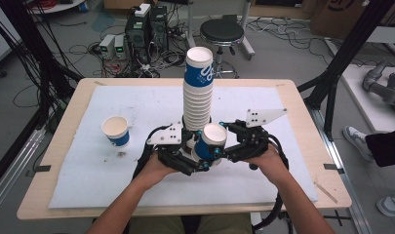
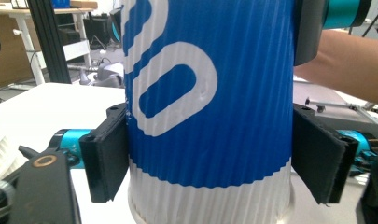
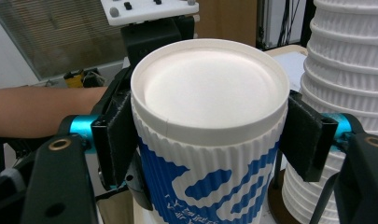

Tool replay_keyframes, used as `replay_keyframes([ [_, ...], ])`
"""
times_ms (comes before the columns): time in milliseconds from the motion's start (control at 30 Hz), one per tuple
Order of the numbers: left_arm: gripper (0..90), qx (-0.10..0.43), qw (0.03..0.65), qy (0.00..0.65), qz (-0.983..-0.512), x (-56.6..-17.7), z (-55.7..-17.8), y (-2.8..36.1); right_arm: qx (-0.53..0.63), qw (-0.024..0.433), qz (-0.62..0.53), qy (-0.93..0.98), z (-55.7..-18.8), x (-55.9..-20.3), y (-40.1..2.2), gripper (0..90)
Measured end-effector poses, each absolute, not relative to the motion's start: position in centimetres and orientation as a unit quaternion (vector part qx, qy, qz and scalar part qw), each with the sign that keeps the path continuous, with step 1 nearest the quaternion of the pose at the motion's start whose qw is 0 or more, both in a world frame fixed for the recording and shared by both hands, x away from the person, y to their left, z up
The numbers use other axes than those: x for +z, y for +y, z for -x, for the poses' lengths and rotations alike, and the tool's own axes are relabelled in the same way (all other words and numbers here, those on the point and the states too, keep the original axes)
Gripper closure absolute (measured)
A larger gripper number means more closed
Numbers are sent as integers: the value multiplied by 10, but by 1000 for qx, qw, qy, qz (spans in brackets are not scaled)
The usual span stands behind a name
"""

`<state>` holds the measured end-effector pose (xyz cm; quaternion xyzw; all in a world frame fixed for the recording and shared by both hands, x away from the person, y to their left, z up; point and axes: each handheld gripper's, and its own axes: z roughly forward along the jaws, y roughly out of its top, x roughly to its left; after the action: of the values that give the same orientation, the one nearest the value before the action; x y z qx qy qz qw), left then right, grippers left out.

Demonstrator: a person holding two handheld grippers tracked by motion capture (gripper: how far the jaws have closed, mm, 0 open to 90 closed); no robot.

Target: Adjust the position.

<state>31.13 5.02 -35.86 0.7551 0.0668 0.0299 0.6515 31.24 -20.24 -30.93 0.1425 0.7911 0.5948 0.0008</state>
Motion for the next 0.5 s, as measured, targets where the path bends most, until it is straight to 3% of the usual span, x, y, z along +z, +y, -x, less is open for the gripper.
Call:
replay_keyframes([
  [100, 234, 26, 640, 62, -766, -353, -312, 51, 596, -2, -138, 791, -311, -309, -203, 264],
  [200, 236, 28, 626, 63, -777, -348, -313, 55, 588, -5, -135, 797, -310, -307, -203, 183],
  [500, 240, 21, 592, 65, -803, -340, -317, 66, 575, 17, -135, 807, -313, -296, -210, 183],
])
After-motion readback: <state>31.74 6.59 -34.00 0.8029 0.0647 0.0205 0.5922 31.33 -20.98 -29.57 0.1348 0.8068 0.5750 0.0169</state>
